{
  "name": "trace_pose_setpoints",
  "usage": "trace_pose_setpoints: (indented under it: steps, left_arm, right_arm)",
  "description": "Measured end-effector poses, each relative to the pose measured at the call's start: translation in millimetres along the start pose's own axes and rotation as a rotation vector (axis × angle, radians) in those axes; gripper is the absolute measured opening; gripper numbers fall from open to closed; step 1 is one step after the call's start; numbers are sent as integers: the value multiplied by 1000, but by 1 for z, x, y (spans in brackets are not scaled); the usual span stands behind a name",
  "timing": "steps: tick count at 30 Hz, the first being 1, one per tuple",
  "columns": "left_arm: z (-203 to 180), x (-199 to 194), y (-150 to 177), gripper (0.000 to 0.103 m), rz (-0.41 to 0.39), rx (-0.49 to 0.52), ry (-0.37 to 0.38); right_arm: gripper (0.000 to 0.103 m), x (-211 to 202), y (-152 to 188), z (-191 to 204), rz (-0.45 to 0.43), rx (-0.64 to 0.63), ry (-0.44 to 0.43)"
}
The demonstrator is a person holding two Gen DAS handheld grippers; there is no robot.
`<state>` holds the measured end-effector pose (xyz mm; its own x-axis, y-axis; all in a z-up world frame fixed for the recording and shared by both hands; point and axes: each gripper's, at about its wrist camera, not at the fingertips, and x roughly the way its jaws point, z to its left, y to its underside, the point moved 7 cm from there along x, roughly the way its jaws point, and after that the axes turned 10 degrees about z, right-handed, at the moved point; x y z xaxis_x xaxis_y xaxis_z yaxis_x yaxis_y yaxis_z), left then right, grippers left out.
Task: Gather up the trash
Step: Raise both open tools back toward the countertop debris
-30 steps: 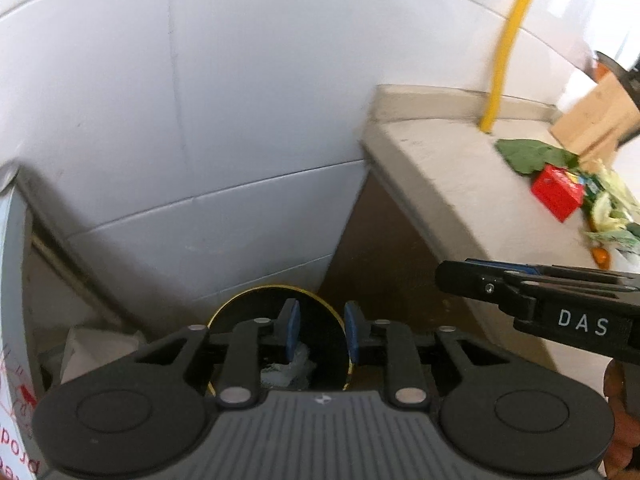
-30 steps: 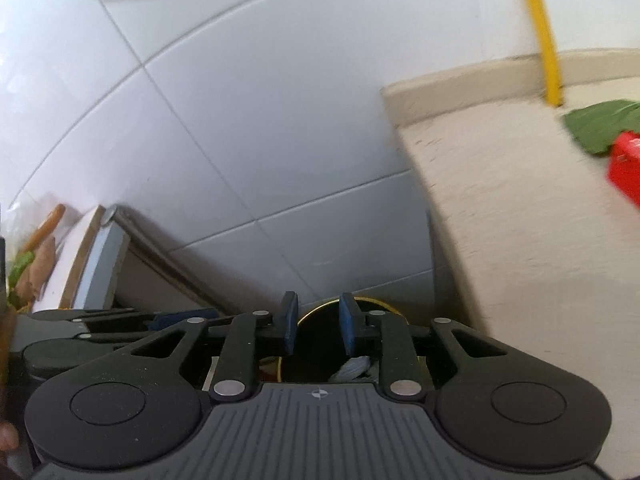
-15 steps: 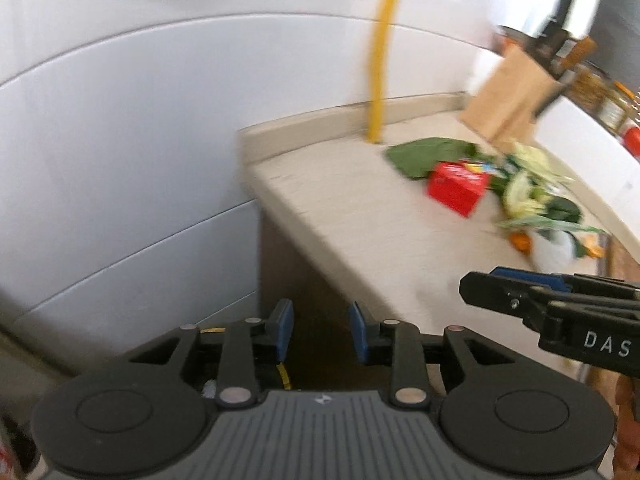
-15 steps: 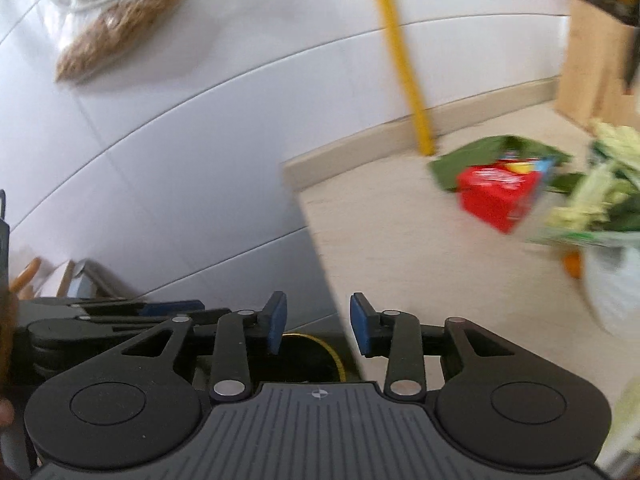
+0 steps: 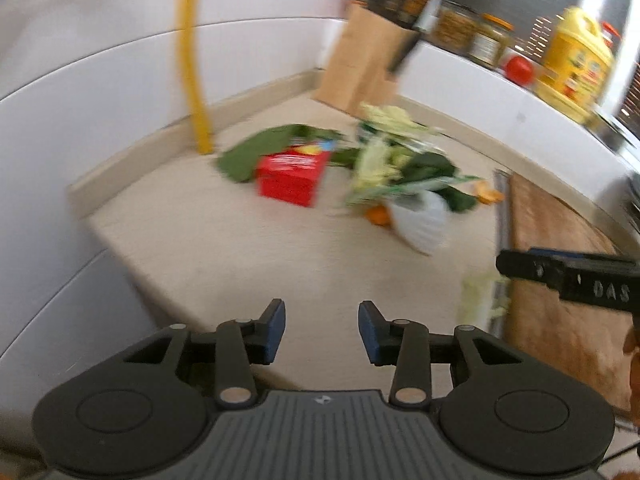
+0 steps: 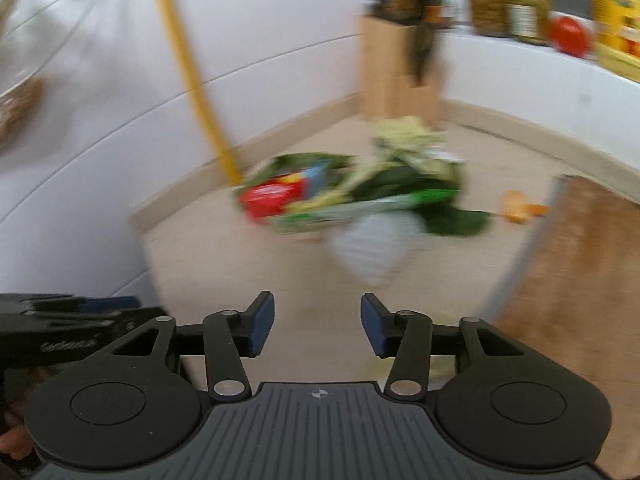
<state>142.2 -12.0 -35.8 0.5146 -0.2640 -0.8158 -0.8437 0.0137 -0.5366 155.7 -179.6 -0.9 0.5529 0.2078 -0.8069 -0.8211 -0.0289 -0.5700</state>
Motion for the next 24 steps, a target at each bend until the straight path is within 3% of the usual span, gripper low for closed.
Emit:
trace_pose_setpoints:
  steps: [12,19,24]
  left_arm:
    - [-115,47,-19,48,88,243,181]
    - [-138,88,-20,47,164,289,148]
    - [-137,106,-18,47,193,320,54]
  right_arm:
    - [62,-15,0,-87,-32,121,142]
    - [63,-9,1,-116,-17,141,136]
    - [63,2,-2,-130,-1,142,109]
